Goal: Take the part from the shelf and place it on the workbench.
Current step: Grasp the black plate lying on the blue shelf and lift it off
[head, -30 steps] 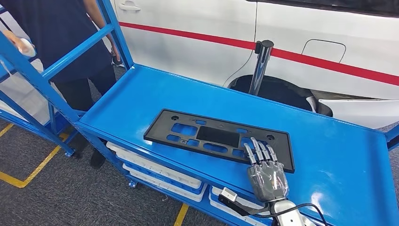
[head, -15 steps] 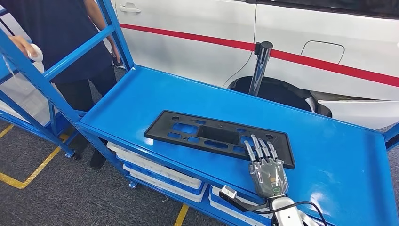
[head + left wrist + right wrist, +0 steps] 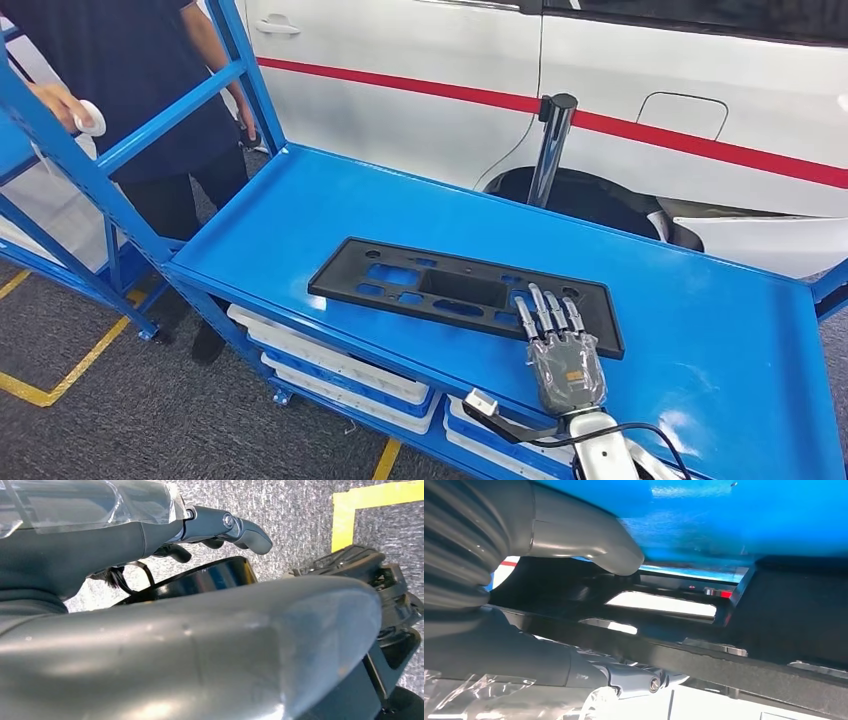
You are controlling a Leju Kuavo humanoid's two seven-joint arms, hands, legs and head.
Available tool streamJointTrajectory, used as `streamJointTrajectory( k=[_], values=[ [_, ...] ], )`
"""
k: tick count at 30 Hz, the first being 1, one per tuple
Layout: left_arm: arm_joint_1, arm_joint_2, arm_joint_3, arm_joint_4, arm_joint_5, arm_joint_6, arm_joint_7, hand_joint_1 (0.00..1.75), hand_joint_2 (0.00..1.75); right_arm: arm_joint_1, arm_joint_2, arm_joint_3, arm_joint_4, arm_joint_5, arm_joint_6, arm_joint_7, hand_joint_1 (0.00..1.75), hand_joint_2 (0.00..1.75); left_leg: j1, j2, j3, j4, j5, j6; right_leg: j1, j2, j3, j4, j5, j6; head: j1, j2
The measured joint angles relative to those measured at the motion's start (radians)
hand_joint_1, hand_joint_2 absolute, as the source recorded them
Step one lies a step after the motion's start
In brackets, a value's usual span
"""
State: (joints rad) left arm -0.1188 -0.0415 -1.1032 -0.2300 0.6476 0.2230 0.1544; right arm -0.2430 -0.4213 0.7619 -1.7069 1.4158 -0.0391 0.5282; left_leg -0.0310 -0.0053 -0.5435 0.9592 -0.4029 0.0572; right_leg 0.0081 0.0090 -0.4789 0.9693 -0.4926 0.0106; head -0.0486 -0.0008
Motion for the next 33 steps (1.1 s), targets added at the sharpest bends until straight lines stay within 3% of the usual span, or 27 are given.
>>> streamJointTrajectory(
  k=[16, 31, 32, 33],
  values=[
    [-0.014, -0.010, 0.000, 0.000, 0.005, 0.001, -0.003, 0.00, 0.00, -0.012, 0.032, 0.006, 0.048, -0.043, -0.127, -0.002, 0.00, 1.75, 0.001, 0.003, 0.007, 0.000, -0.004, 0.000, 0.001, 0.002, 0.005, -0.001, -0.005, -0.001, -0.001, 0.000],
    [-0.014, -0.010, 0.000, 0.000, 0.004, 0.001, -0.003, 0.00, 0.00, -0.016, 0.052, 0.005, 0.059, -0.043, -0.135, 0.000, 0.00, 1.75, 0.001, 0.004, 0.012, 0.000, -0.008, -0.002, 0.001, 0.003, 0.010, -0.001, -0.009, -0.003, -0.001, 0.000],
    [-0.014, -0.010, 0.000, 0.000, 0.004, 0.001, -0.003, 0.00, 0.00, -0.016, 0.053, 0.005, 0.060, -0.043, -0.135, 0.000, 0.01, 1.75, 0.001, 0.004, 0.012, 0.000, -0.008, -0.002, 0.001, 0.003, 0.011, -0.001, -0.009, -0.003, -0.001, 0.000],
    [-0.014, -0.010, 0.000, 0.000, 0.004, 0.001, -0.003, 0.00, 0.00, -0.016, 0.054, 0.005, 0.060, -0.041, -0.135, 0.000, 0.15, 1.75, 0.001, 0.004, 0.013, 0.000, -0.008, -0.002, 0.001, 0.003, 0.011, -0.001, -0.009, -0.003, -0.001, 0.000]
  ],
)
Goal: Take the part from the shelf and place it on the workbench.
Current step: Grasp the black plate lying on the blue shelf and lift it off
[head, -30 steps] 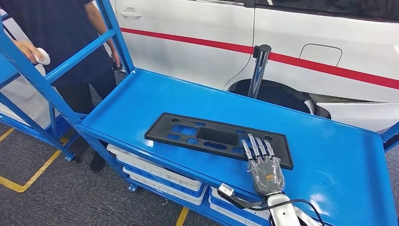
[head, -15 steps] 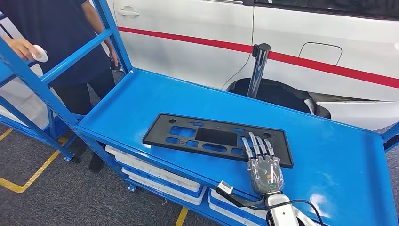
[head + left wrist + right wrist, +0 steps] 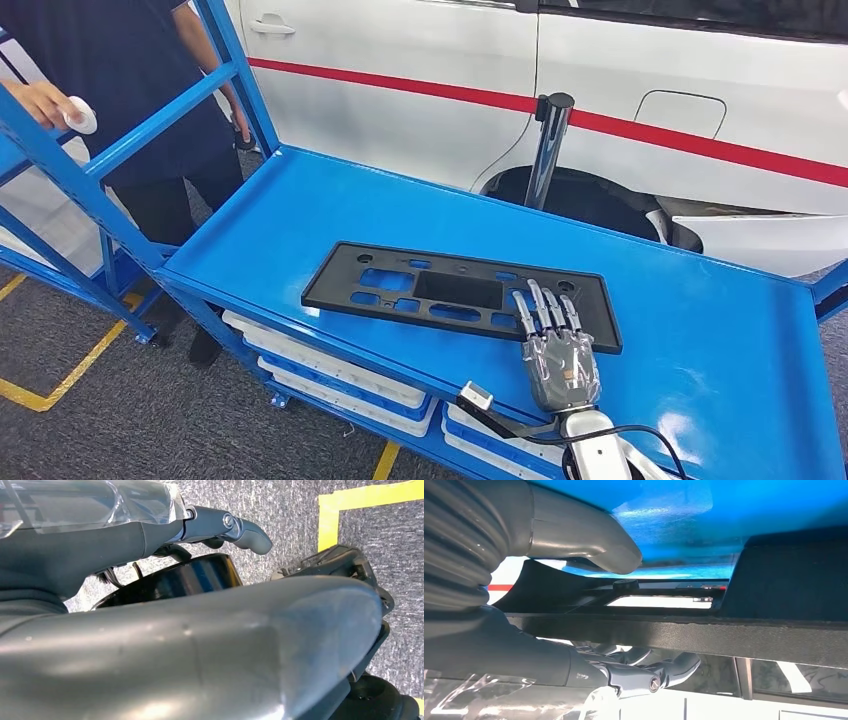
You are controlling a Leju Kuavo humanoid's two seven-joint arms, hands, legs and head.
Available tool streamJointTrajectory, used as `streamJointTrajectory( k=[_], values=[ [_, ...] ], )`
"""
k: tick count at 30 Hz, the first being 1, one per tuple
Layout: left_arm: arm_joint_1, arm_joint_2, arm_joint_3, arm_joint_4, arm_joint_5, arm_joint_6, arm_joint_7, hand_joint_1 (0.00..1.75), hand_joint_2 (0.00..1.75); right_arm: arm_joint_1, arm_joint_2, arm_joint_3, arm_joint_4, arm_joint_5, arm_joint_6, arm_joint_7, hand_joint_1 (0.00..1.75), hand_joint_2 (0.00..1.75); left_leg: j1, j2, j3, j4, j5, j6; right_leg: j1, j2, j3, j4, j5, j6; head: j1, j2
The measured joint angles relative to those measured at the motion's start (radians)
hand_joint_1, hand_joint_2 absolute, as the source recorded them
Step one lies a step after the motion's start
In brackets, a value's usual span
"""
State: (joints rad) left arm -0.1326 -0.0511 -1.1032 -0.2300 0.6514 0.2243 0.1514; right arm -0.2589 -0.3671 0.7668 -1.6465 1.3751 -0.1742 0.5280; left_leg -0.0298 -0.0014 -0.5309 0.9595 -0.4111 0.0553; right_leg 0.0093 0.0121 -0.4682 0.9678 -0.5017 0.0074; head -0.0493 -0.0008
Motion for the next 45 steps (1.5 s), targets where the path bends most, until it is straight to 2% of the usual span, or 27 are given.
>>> streamJointTrajectory(
  k=[3, 4, 5, 9, 10, 12, 14, 15, 17, 19, 33, 37, 45],
  values=[
    [0.000, 0.000, 0.000, 0.000, -0.001, 0.000, 0.000, 0.00, 0.00, 0.000, 0.001, 0.000, 0.002, 0.018, 0.001, 0.001, 1.42, 1.75, 0.000, 0.000, 0.000, 0.000, -0.001, 0.000, 0.000, 0.000, 0.000, 0.000, -0.001, 0.000, 0.000, 0.000],
    [0.000, 0.000, 0.000, 0.000, -0.002, 0.000, 0.000, 0.00, 0.00, 0.000, 0.001, 0.001, 0.003, 0.028, 0.002, 0.002, 1.71, 1.75, 0.000, 0.000, 0.000, 0.000, -0.001, 0.000, 0.000, 0.000, 0.000, 0.000, -0.001, 0.000, 0.000, 0.000],
    [0.000, 0.000, 0.000, 0.000, -0.002, 0.000, 0.000, 0.00, 0.00, 0.000, 0.002, 0.001, 0.004, 0.038, 0.003, 0.003, 1.72, 1.75, 0.000, 0.000, 0.001, 0.000, -0.001, 0.000, 0.000, 0.000, 0.001, 0.000, -0.001, 0.000, 0.000, 0.000],
    [0.001, 0.000, -0.001, 0.000, -0.002, 0.003, 0.000, 0.00, 0.00, 0.000, 0.002, 0.003, 0.005, 0.067, 0.007, 0.004, 1.59, 1.75, 0.000, 0.000, 0.001, 0.000, -0.001, 0.000, 0.000, 0.000, 0.001, 0.000, -0.001, 0.000, 0.000, 0.000],
    [0.001, 0.000, -0.001, 0.000, -0.002, 0.003, 0.000, 0.00, 0.00, 0.000, 0.002, 0.003, 0.006, 0.070, 0.007, 0.004, 1.50, 1.75, 0.000, 0.000, 0.001, 0.000, -0.001, 0.000, 0.000, 0.000, 0.001, 0.000, -0.001, 0.000, 0.000, 0.000],
    [0.001, 0.000, -0.001, 0.000, -0.002, 0.004, 0.000, 0.00, 0.00, 0.000, 0.002, 0.004, 0.008, 0.076, 0.007, 0.004, 1.13, 1.75, 0.000, 0.000, 0.001, 0.000, -0.001, 0.000, 0.000, 0.000, 0.001, 0.000, -0.001, 0.000, 0.000, 0.000],
    [0.001, 0.000, -0.002, 0.000, -0.002, 0.005, 0.000, 0.00, 0.00, 0.000, 0.002, 0.004, 0.010, 0.079, 0.007, 0.003, 0.66, 1.75, 0.000, 0.000, 0.002, 0.000, -0.001, 0.000, 0.000, 0.000, 0.002, 0.000, -0.001, 0.000, 0.000, 0.000],
    [0.002, 0.000, -0.002, 0.000, -0.002, 0.005, 0.000, 0.00, 0.00, 0.000, 0.002, 0.004, 0.010, 0.080, 0.007, 0.002, 0.51, 1.75, 0.000, 0.000, 0.002, 0.000, -0.001, 0.000, 0.000, 0.000, 0.002, 0.000, -0.001, 0.000, 0.000, 0.000],
    [0.002, 0.000, -0.002, 0.000, -0.002, 0.006, -0.001, 0.00, 0.00, 0.000, 0.002, 0.004, 0.011, 0.081, 0.008, 0.001, 0.31, 1.75, 0.000, 0.000, 0.002, 0.000, -0.001, 0.000, 0.000, 0.000, 0.002, 0.000, -0.001, 0.000, 0.000, 0.000],
    [0.002, 0.000, -0.002, 0.000, -0.002, 0.006, -0.003, 0.00, 0.00, -0.001, 0.003, 0.004, 0.011, 0.082, 0.009, 0.000, 0.20, 1.75, 0.000, 0.000, 0.002, 0.000, -0.001, 0.000, 0.000, 0.000, 0.002, 0.000, -0.001, 0.000, 0.000, 0.000],
    [0.004, -0.002, -0.002, 0.000, 0.005, 0.019, -0.043, 0.00, 0.00, -0.001, 0.010, 0.005, 0.021, 0.098, 0.015, 0.006, 0.21, 1.75, 0.001, 0.000, 0.004, 0.000, -0.002, 0.000, 0.000, 0.000, 0.005, 0.000, -0.002, -0.001, 0.000, 0.000],
    [0.004, -0.002, -0.002, 0.000, 0.007, 0.020, -0.055, 0.00, 0.00, -0.001, 0.008, 0.003, 0.021, 0.097, 0.017, 0.015, 0.12, 1.75, 0.001, 0.000, 0.007, 0.000, -0.002, 0.000, 0.000, 0.000, 0.006, 0.000, -0.002, 0.000, 0.000, 0.000],
    [0.005, -0.002, -0.002, 0.000, 0.012, 0.019, -0.057, 0.00, 0.00, 0.003, 0.005, 0.000, 0.021, 0.097, 0.021, 0.018, 0.05, 1.75, 0.000, 0.001, 0.009, 0.000, -0.004, 0.000, 0.000, 0.000, 0.009, 0.000, -0.003, 0.000, 0.000, 0.000]
  ],
)
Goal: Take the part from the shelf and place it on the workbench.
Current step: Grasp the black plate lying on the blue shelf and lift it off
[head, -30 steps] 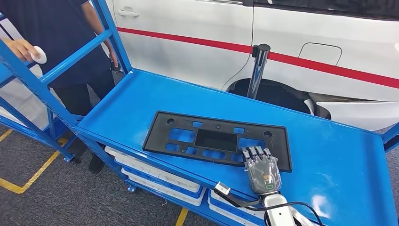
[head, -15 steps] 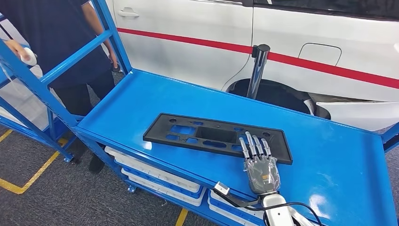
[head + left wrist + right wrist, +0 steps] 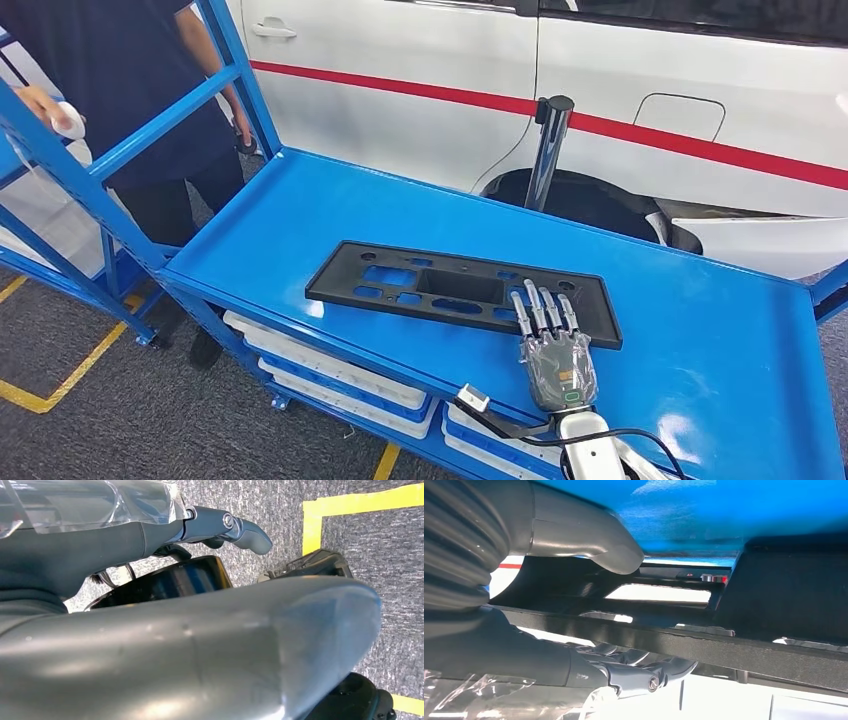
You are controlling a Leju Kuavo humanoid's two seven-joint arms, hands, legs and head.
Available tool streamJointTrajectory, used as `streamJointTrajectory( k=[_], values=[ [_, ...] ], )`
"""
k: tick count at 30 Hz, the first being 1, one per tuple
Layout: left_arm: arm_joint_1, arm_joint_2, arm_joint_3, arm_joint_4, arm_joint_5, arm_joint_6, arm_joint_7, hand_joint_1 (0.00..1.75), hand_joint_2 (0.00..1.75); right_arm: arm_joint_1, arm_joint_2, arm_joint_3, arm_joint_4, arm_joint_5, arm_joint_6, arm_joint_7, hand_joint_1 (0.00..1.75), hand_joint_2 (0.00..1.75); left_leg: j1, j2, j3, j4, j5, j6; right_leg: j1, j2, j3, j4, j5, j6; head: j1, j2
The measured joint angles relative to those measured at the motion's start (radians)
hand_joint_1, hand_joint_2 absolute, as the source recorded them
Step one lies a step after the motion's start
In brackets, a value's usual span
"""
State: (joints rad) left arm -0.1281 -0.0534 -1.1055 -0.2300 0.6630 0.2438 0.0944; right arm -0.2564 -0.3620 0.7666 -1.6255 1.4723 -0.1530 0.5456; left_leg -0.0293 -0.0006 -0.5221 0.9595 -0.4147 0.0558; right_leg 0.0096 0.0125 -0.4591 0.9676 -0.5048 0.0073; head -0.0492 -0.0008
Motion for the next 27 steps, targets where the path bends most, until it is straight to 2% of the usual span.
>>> streamJointTrajectory(
  k=[13, 27],
  values=[
    [-0.002, 0.000, 0.000, 0.000, 0.000, -0.002, 0.038, 0.00, 0.00, -0.009, 0.000, -0.010, 0.001, -0.024, 0.018, 0.008, 0.00, 1.75, 0.000, 0.001, 0.004, 0.000, -0.005, 0.001, 0.000, 0.002, 0.006, -0.001, -0.003, 0.000, 0.000, 0.000],
    [-0.007, -0.006, -0.001, 0.000, -0.008, -0.013, 0.039, 0.00, 0.00, -0.018, -0.021, -0.072, 0.046, -0.120, 0.027, 0.094, 0.00, 1.75, 0.001, 0.001, 0.012, 0.000, -0.008, 0.000, 0.001, 0.002, 0.017, -0.009, -0.006, 0.001, 0.001, 0.000]
  ],
)
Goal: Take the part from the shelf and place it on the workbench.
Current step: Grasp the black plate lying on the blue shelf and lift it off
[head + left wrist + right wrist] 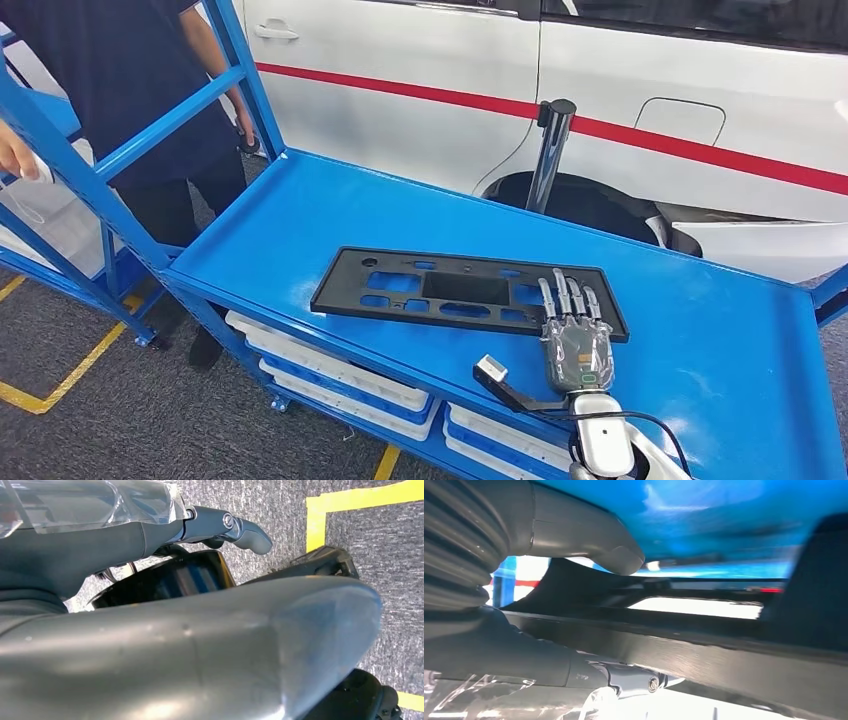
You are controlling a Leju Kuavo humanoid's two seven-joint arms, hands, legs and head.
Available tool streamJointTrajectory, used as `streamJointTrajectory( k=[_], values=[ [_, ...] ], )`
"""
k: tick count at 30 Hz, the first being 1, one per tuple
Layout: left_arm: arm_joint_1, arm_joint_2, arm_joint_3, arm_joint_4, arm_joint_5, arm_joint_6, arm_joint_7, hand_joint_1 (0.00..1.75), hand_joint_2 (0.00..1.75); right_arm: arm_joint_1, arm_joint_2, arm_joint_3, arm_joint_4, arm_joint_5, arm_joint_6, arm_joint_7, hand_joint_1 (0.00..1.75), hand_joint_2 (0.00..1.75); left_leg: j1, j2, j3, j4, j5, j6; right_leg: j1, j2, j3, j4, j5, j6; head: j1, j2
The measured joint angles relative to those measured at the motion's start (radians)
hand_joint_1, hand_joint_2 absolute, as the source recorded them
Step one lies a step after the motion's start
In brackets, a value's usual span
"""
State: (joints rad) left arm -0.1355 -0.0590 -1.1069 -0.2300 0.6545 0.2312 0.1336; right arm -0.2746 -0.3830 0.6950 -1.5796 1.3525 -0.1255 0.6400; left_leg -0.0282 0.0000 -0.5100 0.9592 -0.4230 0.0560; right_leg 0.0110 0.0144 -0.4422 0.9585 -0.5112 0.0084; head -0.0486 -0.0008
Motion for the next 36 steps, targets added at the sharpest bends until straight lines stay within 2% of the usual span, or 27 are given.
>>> streamJointTrajectory(
  k=[7, 11, 15, 19, 20, 21, 24, 26, 29, 36],
  values=[
    [-0.007, -0.003, 0.000, 0.000, -0.006, 0.003, 0.000, 0.00, 0.00, 0.006, -0.025, -0.044, 0.017, -0.036, -0.003, 0.019, 0.01, 1.75, 0.001, 0.000, 0.002, -0.001, -0.002, 0.000, 0.001, 0.001, 0.007, -0.008, 0.000, -0.002, 0.000, 0.000],
    [-0.017, -0.007, 0.000, 0.000, -0.006, 0.008, 0.000, 0.00, 0.00, 0.008, -0.034, -0.059, 0.022, -0.037, -0.003, 0.021, 0.21, 1.75, 0.001, 0.000, -0.001, -0.001, 0.001, 0.003, 0.001, 0.000, 0.005, -0.011, 0.002, -0.004, 0.000, 0.000],
    [-0.019, -0.009, 0.000, 0.000, -0.006, 0.013, 0.000, 0.00, 0.00, 0.011, -0.039, -0.069, 0.031, -0.037, -0.004, 0.021, 0.24, 1.75, 0.000, 0.001, -0.002, -0.001, 0.004, 0.009, 0.001, 0.001, 0.006, -0.015, 0.005, -0.005, 0.000, 0.000],
    [-0.019, -0.011, 0.000, 0.000, -0.005, 0.014, -0.001, 0.00, 0.00, 0.009, -0.043, -0.072, 0.042, -0.034, -0.005, 0.020, 0.50, 1.75, 0.002, 0.001, -0.003, -0.001, 0.005, 0.012, 0.002, 0.001, 0.006, -0.018, 0.006, -0.006, 0.000, 0.000],
    [-0.019, -0.011, 0.000, 0.000, -0.004, 0.015, -0.001, 0.00, 0.00, 0.009, -0.043, -0.073, 0.046, -0.033, -0.007, 0.019, 0.63, 1.75, 0.002, 0.001, -0.004, -0.001, 0.005, 0.013, 0.002, 0.001, 0.006, -0.018, 0.007, -0.006, 0.000, 0.000],
    [-0.019, -0.011, 0.000, 0.000, -0.003, 0.016, -0.001, 0.00, 0.00, 0.008, -0.044, -0.074, 0.050, -0.032, -0.009, 0.017, 0.79, 1.75, 0.001, 0.001, -0.004, -0.001, 0.006, 0.013, 0.002, 0.001, 0.006, -0.019, 0.007, -0.006, 0.000, 0.000],
    [-0.019, -0.011, 0.000, 0.000, 0.000, 0.017, -0.001, 0.00, 0.00, 0.006, -0.047, -0.074, 0.060, -0.024, -0.024, 0.007, 1.49, 1.75, 0.000, 0.001, -0.005, -0.001, 0.007, 0.015, 0.001, 0.001, 0.006, -0.020, 0.010, -0.004, 0.000, 0.000],
    [-0.019, -0.011, 0.000, 0.000, 0.001, 0.019, 0.000, 0.00, 0.00, 0.006, -0.048, -0.075, 0.067, -0.018, -0.039, -0.002, 1.72, 1.75, 0.000, 0.001, -0.006, -0.001, 0.007, 0.015, 0.001, 0.001, 0.005, -0.021, 0.011, -0.001, 0.000, 0.000],
    [-0.019, -0.011, 0.000, 0.000, 0.005, 0.021, 0.000, 0.00, 0.00, 0.005, -0.049, -0.075, 0.074, -0.010, -0.074, -0.017, 1.75, 1.75, 0.001, 0.001, -0.007, -0.001, 0.007, 0.015, 0.001, 0.001, 0.004, -0.021, 0.012, 0.002, 0.000, 0.000],
    [-0.017, -0.011, 0.000, 0.000, 0.011, 0.023, -0.001, 0.00, 0.00, 0.007, -0.048, -0.077, 0.088, 0.008, -0.135, -0.040, 1.75, 1.75, 0.002, 0.000, -0.007, -0.001, 0.006, 0.014, 0.002, 0.001, 0.005, -0.022, 0.011, 0.004, 0.000, 0.000]
  ],
)
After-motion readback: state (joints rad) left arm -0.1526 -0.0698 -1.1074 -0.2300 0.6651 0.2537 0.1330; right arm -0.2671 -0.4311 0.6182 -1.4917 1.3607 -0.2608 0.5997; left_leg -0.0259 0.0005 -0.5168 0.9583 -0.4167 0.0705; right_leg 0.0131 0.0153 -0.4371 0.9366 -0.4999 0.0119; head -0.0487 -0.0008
